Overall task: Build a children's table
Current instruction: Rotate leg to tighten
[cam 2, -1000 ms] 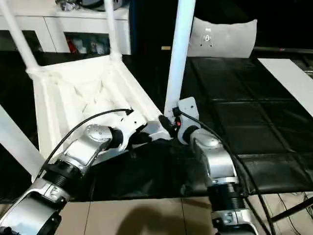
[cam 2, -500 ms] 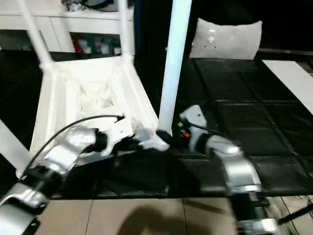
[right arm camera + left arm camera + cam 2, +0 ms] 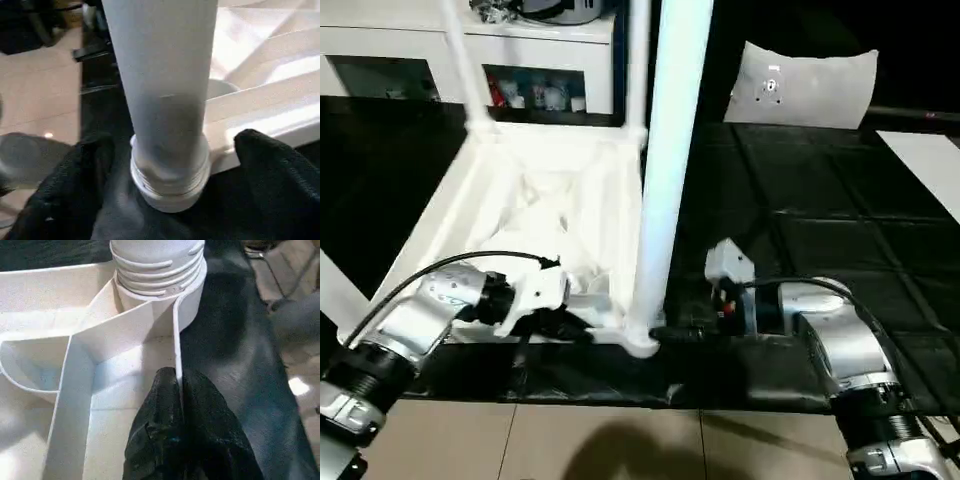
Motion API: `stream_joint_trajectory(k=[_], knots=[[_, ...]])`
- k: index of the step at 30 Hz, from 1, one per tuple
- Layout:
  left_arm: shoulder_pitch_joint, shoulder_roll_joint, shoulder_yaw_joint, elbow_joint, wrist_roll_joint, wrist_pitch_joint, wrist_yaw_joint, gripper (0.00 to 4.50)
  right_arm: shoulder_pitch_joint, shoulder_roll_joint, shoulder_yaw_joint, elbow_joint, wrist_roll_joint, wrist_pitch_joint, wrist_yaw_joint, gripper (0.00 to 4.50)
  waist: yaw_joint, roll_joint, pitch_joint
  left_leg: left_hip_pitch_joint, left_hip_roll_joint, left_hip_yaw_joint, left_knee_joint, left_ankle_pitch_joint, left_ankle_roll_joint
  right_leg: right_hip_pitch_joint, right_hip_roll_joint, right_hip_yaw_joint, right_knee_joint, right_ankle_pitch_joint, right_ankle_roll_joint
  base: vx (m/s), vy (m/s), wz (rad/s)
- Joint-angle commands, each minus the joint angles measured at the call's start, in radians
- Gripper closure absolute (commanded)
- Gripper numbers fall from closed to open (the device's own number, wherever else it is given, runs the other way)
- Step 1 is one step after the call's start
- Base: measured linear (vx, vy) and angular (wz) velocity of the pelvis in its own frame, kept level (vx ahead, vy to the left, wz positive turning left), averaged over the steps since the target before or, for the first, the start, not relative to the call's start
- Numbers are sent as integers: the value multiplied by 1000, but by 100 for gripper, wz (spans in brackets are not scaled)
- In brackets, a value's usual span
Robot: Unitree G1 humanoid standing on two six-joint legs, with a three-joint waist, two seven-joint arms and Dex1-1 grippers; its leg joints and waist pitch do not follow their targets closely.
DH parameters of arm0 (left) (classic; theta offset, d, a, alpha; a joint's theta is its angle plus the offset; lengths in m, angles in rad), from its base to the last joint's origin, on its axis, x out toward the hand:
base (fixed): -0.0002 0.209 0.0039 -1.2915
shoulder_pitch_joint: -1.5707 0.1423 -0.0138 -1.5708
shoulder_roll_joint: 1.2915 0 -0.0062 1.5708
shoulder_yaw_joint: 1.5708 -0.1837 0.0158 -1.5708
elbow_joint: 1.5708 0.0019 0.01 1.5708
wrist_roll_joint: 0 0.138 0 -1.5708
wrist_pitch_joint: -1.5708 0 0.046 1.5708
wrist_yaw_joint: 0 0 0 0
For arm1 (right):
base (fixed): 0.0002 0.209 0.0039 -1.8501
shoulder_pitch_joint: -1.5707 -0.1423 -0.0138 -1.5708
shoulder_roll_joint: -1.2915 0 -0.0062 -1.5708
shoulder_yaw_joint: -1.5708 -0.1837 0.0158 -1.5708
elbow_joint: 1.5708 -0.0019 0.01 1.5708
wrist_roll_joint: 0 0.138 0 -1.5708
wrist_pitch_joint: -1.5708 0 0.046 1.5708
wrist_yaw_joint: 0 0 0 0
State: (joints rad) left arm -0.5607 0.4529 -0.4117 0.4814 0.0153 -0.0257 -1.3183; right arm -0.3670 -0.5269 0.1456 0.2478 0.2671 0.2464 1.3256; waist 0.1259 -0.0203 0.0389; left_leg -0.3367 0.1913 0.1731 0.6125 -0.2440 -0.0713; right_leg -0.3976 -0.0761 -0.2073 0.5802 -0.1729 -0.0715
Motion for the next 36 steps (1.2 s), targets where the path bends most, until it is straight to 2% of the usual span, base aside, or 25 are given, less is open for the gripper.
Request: stream_joint_trajectory(k=[1,8,10,12,16,22,24,27,29,31,32,33,34,35,36], knots=[[2,3,-50,-39,17,-26,-55,450,-18,-12,6,-5,25,24,32,73,0,-8,-68,-7,68,-23,-62,29,107,75,-109,97,-62,-224,-18,0,0,0],[9,10,-61,-56,12,-31,-89,450,-27,12,20,22,36,24,58,131,13,-7,-70,-5,69,-21,-63,35,93,73,-111,98,-61,-225,-16,0,0,0],[7,8,-63,-57,12,-31,-91,450,-34,26,21,38,32,21,48,160,12,-5,-69,-5,68,-21,-63,29,85,72,-111,96,-63,-238,-15,0,0,0],[6,7,-66,-60,13,-30,-93,450,-36,39,28,42,31,18,41,170,13,-8,-70,-5,68,-21,-63,32,82,73,-110,97,-62,-235,-9,0,0,0],[7,8,-68,-66,15,-31,-96,450,-34,50,39,35,39,28,49,211,13,-6,-70,-6,68,-22,-63,34,81,74,-111,97,-62,-228,-8,0,0,0],[12,12,-66,-68,17,-31,-94,450,-14,43,44,5,51,41,68,245,14,-5,-71,-6,67,-23,-64,28,77,74,-110,96,-64,-241,10,0,0,0],[15,0,-58,-71,5,-9,-83,450,-4,46,44,-6,55,49,63,248,14,-6,-70,-6,68,-22,-64,29,76,74,-110,96,-64,-235,9,0,0,0],[11,-47,-28,-81,-8,81,-4,450,28,71,25,-59,71,102,-13,250,15,-5,-70,-5,72,-24,-64,41,75,74,-112,99,-61,-215,0,0,0,0],[6,-70,-14,-84,-9,126,40,450,38,87,19,-77,62,122,-69,250,11,-6,-67,-3,71,-23,-67,26,67,73,-112,97,-66,-239,0,0,0,0],[-3,-112,7,-91,-14,193,111,450,53,133,9,-108,35,160,-195,250,7,-3,-57,5,62,-19,-71,-38,42,71,-111,89,-94,-361,31,0,0,0],[-8,-124,12,-90,-10,209,136,450,55,154,4,-114,23,171,-245,250,3,-5,-53,11,54,-19,-72,-72,28,70,-109,82,-108,-434,62,0,0,0],[-19,-148,21,-83,-4,232,179,450,51,193,-3,-115,-2,188,-332,250,-2,-6,-52,10,51,-18,-71,-86,23,72,-107,78,-113,-461,79,0,0,0],[-26,-163,26,-79,1,247,206,450,48,217,-8,-115,-19,199,-386,251,-14,-7,-48,16,43,-17,-68,-112,11,68,-102,65,-129,-517,113,0,0,0],[-37,-184,33,-70,8,264,241,450,37,251,-14,-103,-53,207,-468,251,-27,-7,-51,14,37,-18,-64,-130,10,73,-100,54,-137,-545,143,0,0,0],[-47,-202,39,-62,15,279,273,450,26,282,-20,-91,-86,214,-545,252,-35,-7,-51,10,37,-20,-63,-132,10,74,-97,51,-139,-542,153,0,0,0]])
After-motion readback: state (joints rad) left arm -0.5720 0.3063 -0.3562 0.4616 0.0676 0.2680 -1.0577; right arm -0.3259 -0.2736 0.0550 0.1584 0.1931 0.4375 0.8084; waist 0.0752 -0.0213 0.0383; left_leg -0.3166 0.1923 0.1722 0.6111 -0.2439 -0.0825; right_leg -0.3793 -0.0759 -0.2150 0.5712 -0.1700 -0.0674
